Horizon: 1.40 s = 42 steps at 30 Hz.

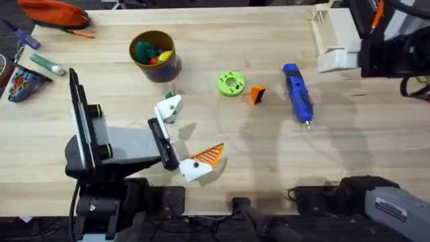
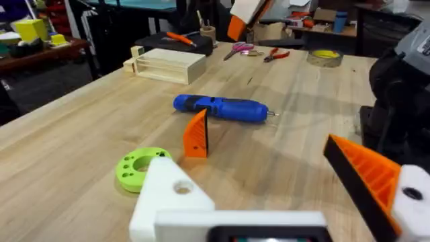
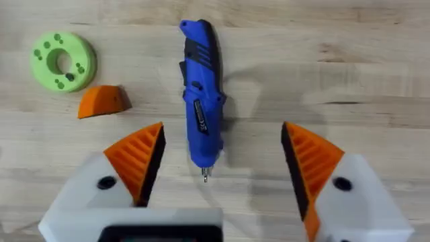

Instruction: Pick up the gripper from the table and insert it into the empty holder that is missing its gripper. Then pick up a screw, insert it into the mounting hole, and use the screwdriver to tighten it. Finally, clean up the table by picking up the vegetable and placing it into the bucket.

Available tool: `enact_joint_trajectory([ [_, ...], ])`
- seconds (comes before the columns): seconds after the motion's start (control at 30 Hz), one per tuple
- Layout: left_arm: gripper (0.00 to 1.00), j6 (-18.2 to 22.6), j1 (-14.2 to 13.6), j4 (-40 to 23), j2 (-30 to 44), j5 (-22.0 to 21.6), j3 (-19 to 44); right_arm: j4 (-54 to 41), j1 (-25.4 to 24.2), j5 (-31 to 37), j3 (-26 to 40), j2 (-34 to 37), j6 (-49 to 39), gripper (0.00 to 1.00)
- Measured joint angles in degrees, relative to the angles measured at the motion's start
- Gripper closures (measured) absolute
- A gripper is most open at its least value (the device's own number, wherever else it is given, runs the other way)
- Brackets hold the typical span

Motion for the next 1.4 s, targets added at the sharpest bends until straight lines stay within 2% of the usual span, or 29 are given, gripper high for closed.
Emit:
enact_joint_trajectory([
  [0.27, 0.015, 0.00, 0.00, 0.01, 0.01, 0.02, 0.00, 1.19, 0.00, -0.09, 0.00, 0.00, 0.66, 0.008],
  [0.43, 0.015, 0.00, 0.00, 0.02, 0.00, 0.02, 0.00, -1.36, 1.53, -2.94, 0.00, 0.00, 1.80, 0.007],
  [0.53, 0.015, 0.00, 0.00, 0.00, 0.00, 0.00, 0.00, -2.01, 5.80, -3.22, 0.00, 0.00, 3.26, 0.008],
  [0.7, 0.016, -0.01, 0.00, 0.00, 0.01, 0.02, 0.00, -2.66, 17.50, 0.34, 2.09, 1.07, 6.72, 0.009],
  [0.87, 0.015, -0.01, 0.00, 0.00, 0.02, 0.02, 0.00, -3.24, 26.33, 3.45, 5.54, 6.30, 9.91, 0.007],
  [1.0, 0.015, -0.02, 0.00, 0.00, 0.01, 0.02, 0.00, -3.31, 29.93, 4.61, 7.31, 13.12, 11.15, 0.009],
  [1.27, 0.015, -0.02, 0.00, 0.00, 0.02, 0.02, 0.00, -2.78, 31.93, 5.20, 9.01, 24.68, 11.47, 0.010],
  [1.4, 0.016, -0.01, 0.00, 0.00, 0.02, 0.02, 0.00, -1.28, 31.54, 5.20, 9.21, 27.29, 10.62, 0.081],
])
